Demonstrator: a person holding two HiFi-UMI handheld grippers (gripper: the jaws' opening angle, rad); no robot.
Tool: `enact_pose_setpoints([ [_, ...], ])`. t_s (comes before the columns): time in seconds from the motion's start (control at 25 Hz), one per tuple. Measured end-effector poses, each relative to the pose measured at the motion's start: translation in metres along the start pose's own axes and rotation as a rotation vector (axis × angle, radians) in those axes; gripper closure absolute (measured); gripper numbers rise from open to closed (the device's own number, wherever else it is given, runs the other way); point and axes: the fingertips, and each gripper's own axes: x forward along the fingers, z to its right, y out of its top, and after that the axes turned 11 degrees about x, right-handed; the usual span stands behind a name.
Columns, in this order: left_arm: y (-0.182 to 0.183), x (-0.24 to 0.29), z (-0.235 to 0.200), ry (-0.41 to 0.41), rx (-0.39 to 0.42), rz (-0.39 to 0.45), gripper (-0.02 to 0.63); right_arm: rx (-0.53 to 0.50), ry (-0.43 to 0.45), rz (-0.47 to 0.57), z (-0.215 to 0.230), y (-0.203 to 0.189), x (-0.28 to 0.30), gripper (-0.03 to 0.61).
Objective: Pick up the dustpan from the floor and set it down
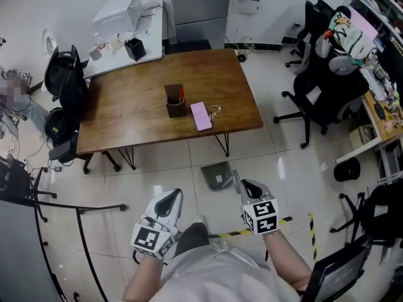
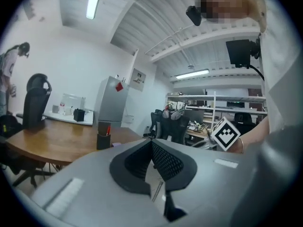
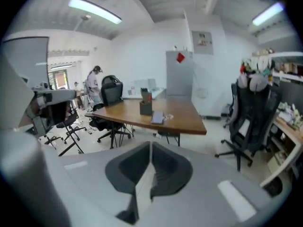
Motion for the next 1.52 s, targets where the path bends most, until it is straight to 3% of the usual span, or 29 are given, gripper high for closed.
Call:
enact_pose_setpoints([
  [0.04,0.007,-0.004,0.016,0.003,0.016,0.017,0.598,-0.038,0.024,0.047,-0.006,0.008,-0.020,0.576],
  [0.2,0.037,-0.037,0.084,0.050,0.071,0.106,0.598,-0.067,0.055,0.174,-0.023,0.020,-0.107,0.577],
  [0.32,0.042,-0.062,0.133,0.058,0.095,0.108,0.598,-0.043,0.179,0.274,-0.042,0.016,-0.165,0.577],
  [0.44,0.030,-0.079,0.168,0.034,0.034,0.052,0.598,0.041,0.283,0.323,-0.049,0.002,-0.200,0.577],
  [0.56,0.024,-0.094,0.191,-0.023,-0.033,0.047,0.598,0.036,0.265,0.272,-0.050,-0.013,-0.204,0.577],
  [0.72,0.030,-0.110,0.194,-0.016,-0.003,0.069,0.598,0.004,0.307,0.308,-0.074,-0.002,-0.220,0.575],
  [0.88,0.041,-0.120,0.190,-0.034,-0.012,0.057,0.598,-0.126,0.337,0.388,-0.110,0.016,-0.241,0.576],
  [1.04,0.048,-0.125,0.192,-0.038,0.003,0.053,0.598,-0.117,0.395,0.402,-0.129,0.022,-0.250,0.577],
  [1.28,0.054,-0.126,0.201,-0.080,0.064,0.076,0.598,-0.161,0.304,0.425,-0.124,0.021,-0.253,0.577],
  [1.52,0.055,-0.130,0.194,-0.064,0.084,0.074,0.598,-0.123,0.321,0.427,-0.124,0.020,-0.250,0.577],
])
